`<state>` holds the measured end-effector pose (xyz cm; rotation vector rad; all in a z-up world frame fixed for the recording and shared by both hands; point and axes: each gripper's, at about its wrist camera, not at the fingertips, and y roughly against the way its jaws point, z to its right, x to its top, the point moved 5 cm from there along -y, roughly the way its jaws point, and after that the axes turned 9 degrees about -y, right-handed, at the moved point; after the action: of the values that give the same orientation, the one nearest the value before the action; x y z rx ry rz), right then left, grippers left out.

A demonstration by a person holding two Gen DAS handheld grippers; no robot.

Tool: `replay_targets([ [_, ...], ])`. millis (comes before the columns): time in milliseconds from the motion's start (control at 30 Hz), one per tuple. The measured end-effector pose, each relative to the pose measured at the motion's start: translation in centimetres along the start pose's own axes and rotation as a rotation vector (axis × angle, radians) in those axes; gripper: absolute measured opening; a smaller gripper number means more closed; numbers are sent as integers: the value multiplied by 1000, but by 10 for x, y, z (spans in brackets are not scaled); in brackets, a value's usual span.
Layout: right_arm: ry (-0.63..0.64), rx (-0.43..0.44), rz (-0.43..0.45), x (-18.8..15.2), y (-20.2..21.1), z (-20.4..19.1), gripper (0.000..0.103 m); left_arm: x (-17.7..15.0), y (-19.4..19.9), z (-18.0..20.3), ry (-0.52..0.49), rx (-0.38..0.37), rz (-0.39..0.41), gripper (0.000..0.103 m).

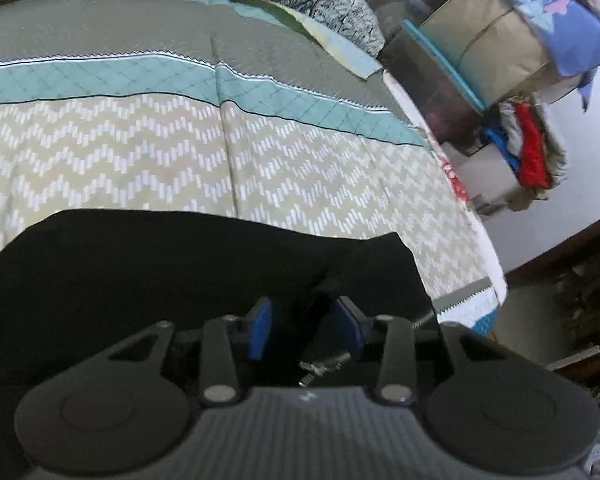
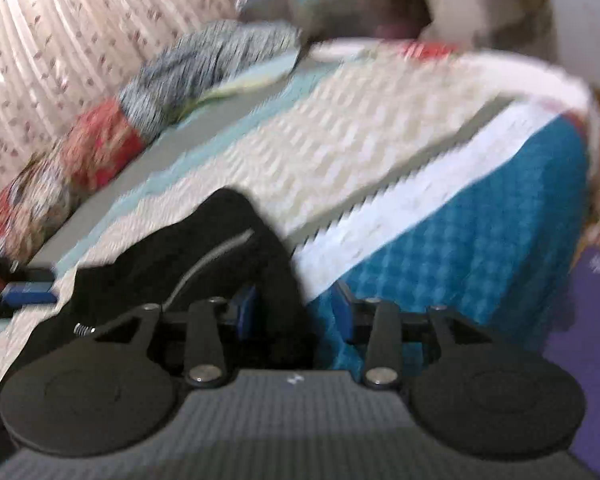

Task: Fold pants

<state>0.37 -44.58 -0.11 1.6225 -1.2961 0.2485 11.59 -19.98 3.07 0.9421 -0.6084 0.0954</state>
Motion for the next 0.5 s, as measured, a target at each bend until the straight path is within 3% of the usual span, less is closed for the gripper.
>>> replay_targets([
  [67, 57, 23, 75, 9, 8, -16, 45, -11, 17, -12, -2, 24, 15, 37],
  [133, 124, 106, 90, 14, 9, -42, 45, -23, 36, -27, 23, 41, 31, 37],
  [300, 312, 306, -37, -20, -25, -109, 44, -64, 108, -65, 96, 113, 106, 37],
  [433, 407, 302, -164, -60, -66, -135, 42, -99, 181, -108, 171, 259, 181, 43],
  [500, 442, 259, -165, -69, -81, -139, 43, -119, 223, -134, 246, 343, 223, 43],
])
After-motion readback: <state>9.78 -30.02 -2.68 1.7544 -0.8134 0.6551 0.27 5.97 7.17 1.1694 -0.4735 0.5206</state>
